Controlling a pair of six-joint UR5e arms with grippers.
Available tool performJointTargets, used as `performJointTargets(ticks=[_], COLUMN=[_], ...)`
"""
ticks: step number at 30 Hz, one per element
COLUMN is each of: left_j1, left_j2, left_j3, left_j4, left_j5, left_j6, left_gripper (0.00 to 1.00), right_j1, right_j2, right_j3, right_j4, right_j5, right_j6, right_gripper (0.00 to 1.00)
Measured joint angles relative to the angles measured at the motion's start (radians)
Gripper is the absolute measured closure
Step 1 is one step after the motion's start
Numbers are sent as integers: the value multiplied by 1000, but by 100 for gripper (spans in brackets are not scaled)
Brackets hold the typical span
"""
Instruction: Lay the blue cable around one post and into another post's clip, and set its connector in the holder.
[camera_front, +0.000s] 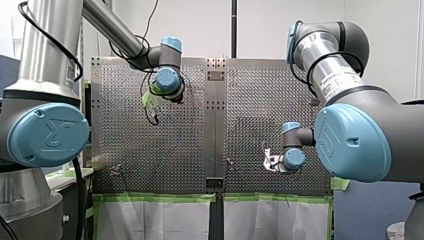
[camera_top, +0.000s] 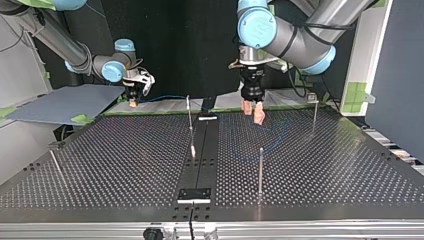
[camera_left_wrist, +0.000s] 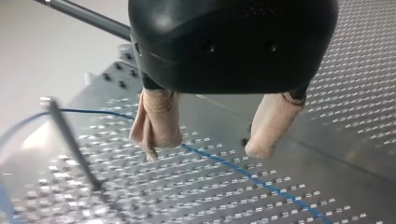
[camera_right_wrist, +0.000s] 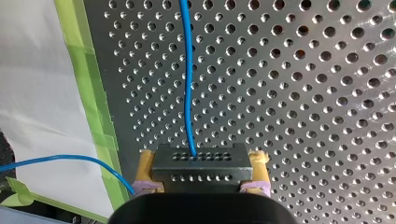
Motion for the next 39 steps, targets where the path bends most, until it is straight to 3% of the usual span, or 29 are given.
performJointTargets(ticks=[10,17,26,39], left_j1=[6,28,55,101], left_j2=[99,171,251,192], left_j3=[0,0,0,0], left_j4=[-11,-13,21,84], left_j5=[-50,-89,-88,-9], left_j6=[9,52,49,24], left_gripper=[0,0,0,0], right_j1=[-2,-2,-2,-2], right_j2=[1,2,2,3], right_j3=[0,0,0,0], right_j4=[0,5,3,-1], right_j5=[0,0,0,-16], right_j6=[-3,-4,2,7], right_gripper=[77,77,77,77])
